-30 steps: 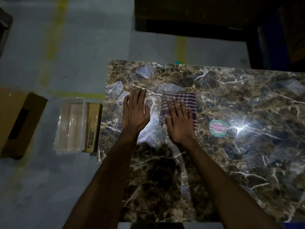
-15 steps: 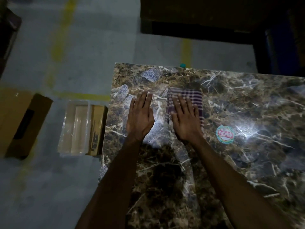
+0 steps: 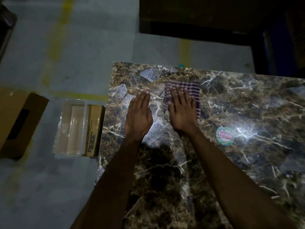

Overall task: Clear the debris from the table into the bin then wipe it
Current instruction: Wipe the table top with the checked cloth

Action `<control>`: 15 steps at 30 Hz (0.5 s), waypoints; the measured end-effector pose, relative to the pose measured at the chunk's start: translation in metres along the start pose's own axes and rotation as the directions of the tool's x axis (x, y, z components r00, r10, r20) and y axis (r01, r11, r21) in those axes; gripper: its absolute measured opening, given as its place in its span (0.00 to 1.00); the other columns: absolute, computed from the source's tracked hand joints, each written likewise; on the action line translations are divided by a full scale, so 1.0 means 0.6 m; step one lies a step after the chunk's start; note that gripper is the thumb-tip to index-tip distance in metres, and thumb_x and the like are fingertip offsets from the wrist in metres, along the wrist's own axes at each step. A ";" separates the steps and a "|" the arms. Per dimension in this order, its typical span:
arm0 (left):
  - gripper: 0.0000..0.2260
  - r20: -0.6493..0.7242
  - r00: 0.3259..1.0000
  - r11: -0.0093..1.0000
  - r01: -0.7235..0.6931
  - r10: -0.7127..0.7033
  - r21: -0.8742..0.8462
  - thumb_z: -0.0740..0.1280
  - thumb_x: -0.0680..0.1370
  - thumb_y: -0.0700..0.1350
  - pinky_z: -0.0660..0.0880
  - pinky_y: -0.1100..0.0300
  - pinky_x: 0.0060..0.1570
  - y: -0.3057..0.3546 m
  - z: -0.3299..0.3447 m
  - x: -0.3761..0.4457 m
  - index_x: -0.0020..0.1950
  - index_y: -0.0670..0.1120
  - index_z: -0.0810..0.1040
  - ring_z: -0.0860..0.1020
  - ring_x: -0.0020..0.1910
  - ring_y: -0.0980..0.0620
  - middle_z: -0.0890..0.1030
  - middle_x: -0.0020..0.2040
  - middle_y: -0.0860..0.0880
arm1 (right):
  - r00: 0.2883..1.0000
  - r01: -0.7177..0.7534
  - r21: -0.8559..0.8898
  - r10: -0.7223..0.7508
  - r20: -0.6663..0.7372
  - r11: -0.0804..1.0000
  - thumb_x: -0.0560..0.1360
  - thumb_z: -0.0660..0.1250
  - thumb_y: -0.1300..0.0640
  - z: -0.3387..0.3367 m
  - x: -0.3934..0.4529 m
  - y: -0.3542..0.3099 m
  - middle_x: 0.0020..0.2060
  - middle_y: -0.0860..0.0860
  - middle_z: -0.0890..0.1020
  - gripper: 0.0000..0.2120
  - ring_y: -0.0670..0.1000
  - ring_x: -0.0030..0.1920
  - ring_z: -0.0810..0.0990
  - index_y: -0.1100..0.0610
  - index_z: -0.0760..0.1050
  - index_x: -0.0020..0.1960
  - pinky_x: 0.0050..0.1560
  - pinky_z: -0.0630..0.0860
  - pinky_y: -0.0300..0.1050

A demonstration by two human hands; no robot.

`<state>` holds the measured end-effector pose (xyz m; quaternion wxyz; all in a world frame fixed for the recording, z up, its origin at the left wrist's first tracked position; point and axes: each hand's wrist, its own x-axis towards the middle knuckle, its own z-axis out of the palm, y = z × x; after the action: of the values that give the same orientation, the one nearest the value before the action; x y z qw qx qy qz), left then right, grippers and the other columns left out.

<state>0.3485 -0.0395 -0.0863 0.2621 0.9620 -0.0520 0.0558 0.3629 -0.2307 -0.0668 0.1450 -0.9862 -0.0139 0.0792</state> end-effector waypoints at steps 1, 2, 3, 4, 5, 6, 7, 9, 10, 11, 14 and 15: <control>0.23 -0.004 1.000 1.000 -0.002 0.002 -0.004 0.57 0.85 0.43 0.54 0.51 0.81 -0.001 0.000 -0.001 0.81 0.43 0.66 0.59 0.82 0.48 0.65 0.81 0.46 | 1.000 -0.014 -0.002 0.014 -0.017 1.000 0.87 0.44 0.43 0.003 0.021 -0.016 0.84 0.48 0.47 0.28 0.55 0.84 0.43 0.45 0.45 0.85 0.80 0.39 0.59; 0.23 -0.009 1.000 1.000 -0.007 0.007 -0.011 0.57 0.85 0.43 0.55 0.51 0.81 -0.001 0.001 0.000 0.80 0.42 0.66 0.59 0.82 0.48 0.65 0.81 0.45 | 1.000 -0.011 -0.007 0.011 -0.022 1.000 0.87 0.43 0.43 0.008 0.036 -0.033 0.84 0.48 0.47 0.28 0.55 0.84 0.43 0.45 0.44 0.85 0.80 0.38 0.59; 0.22 -0.009 1.000 1.000 -0.009 0.009 -0.020 0.57 0.85 0.43 0.55 0.50 0.81 -0.001 0.001 0.001 0.80 0.42 0.67 0.60 0.82 0.48 0.66 0.81 0.45 | 1.000 0.014 -0.012 -0.014 -0.013 1.000 0.87 0.43 0.43 0.013 0.043 -0.047 0.84 0.49 0.47 0.28 0.55 0.84 0.43 0.46 0.44 0.85 0.80 0.38 0.59; 0.22 -0.005 1.000 1.000 -0.005 0.005 -0.028 0.57 0.85 0.43 0.56 0.50 0.81 0.000 0.001 0.001 0.79 0.42 0.68 0.60 0.82 0.48 0.67 0.80 0.45 | 0.998 0.058 -0.021 -0.058 0.001 0.998 0.87 0.43 0.44 0.016 0.038 -0.056 0.84 0.49 0.48 0.28 0.56 0.84 0.43 0.46 0.45 0.85 0.81 0.40 0.60; 0.22 0.000 1.000 0.999 0.003 -0.003 -0.037 0.57 0.85 0.43 0.57 0.50 0.80 0.000 0.003 0.000 0.79 0.42 0.68 0.61 0.81 0.48 0.68 0.80 0.45 | 0.993 0.115 -0.033 -0.114 0.015 0.993 0.87 0.44 0.44 0.020 0.024 -0.059 0.84 0.50 0.48 0.27 0.56 0.84 0.44 0.47 0.46 0.85 0.82 0.42 0.60; 0.21 -0.003 1.000 0.999 0.009 -0.009 -0.045 0.58 0.85 0.43 0.58 0.49 0.80 0.000 0.003 0.001 0.78 0.42 0.69 0.63 0.80 0.47 0.69 0.79 0.44 | 0.985 0.172 -0.045 -0.171 0.027 0.984 0.87 0.44 0.45 0.023 0.005 -0.055 0.84 0.50 0.49 0.27 0.55 0.84 0.44 0.48 0.47 0.85 0.82 0.44 0.60; 0.21 -0.015 1.000 0.999 0.001 -0.002 -0.042 0.59 0.84 0.42 0.60 0.49 0.79 -0.002 0.002 0.005 0.77 0.42 0.71 0.65 0.79 0.46 0.71 0.78 0.44 | 0.976 0.215 -0.050 -0.213 0.037 0.975 0.87 0.44 0.45 0.023 -0.017 -0.045 0.84 0.50 0.50 0.27 0.55 0.84 0.44 0.48 0.47 0.85 0.82 0.44 0.59; 0.18 -0.035 0.997 0.998 -0.067 0.068 0.012 0.62 0.82 0.41 0.65 0.48 0.72 -0.009 -0.005 0.023 0.72 0.42 0.76 0.72 0.71 0.43 0.76 0.71 0.44 | 0.970 0.242 -0.049 -0.239 0.051 0.969 0.87 0.44 0.44 0.018 -0.051 -0.014 0.84 0.47 0.49 0.27 0.53 0.84 0.43 0.46 0.46 0.85 0.82 0.44 0.57; 0.15 -0.026 0.993 0.992 -0.117 0.119 0.053 0.63 0.80 0.40 0.67 0.48 0.67 -0.012 -0.010 0.036 0.67 0.42 0.78 0.75 0.65 0.42 0.79 0.65 0.44 | 0.972 0.231 -0.052 -0.228 0.056 0.972 0.87 0.44 0.44 0.013 -0.059 0.003 0.84 0.47 0.48 0.27 0.52 0.84 0.43 0.45 0.46 0.85 0.82 0.45 0.57; 0.12 -0.015 0.986 0.982 -0.165 0.167 0.092 0.64 0.79 0.41 0.68 0.47 0.62 -0.015 -0.015 0.051 0.62 0.43 0.78 0.75 0.58 0.41 0.79 0.59 0.44 | 0.977 0.211 -0.056 -0.208 0.054 0.976 0.87 0.44 0.44 0.008 -0.058 0.017 0.84 0.47 0.49 0.27 0.52 0.84 0.44 0.45 0.46 0.85 0.82 0.47 0.57; 0.06 -0.028 0.981 0.972 -0.184 0.190 0.144 0.64 0.80 0.42 0.68 0.46 0.56 -0.018 -0.014 0.085 0.56 0.44 0.76 0.74 0.49 0.41 0.76 0.51 0.44 | 0.994 0.109 -0.032 -0.108 0.024 0.994 0.86 0.45 0.43 -0.005 -0.011 0.032 0.84 0.48 0.51 0.28 0.55 0.84 0.48 0.46 0.50 0.85 0.80 0.49 0.62; 0.06 -0.053 0.987 0.980 -0.143 0.152 0.139 0.64 0.80 0.42 0.69 0.46 0.55 -0.017 -0.007 0.088 0.55 0.43 0.75 0.73 0.49 0.40 0.76 0.51 0.43 | 0.997 0.074 -0.016 -0.073 0.008 0.997 0.86 0.45 0.43 -0.008 0.014 0.027 0.84 0.49 0.52 0.28 0.56 0.84 0.48 0.47 0.50 0.85 0.80 0.49 0.63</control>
<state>0.4014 -0.0326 -0.0807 0.1933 0.9687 -0.1111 0.1091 0.3723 -0.2473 -0.0681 0.1398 -0.9858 -0.0513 0.0772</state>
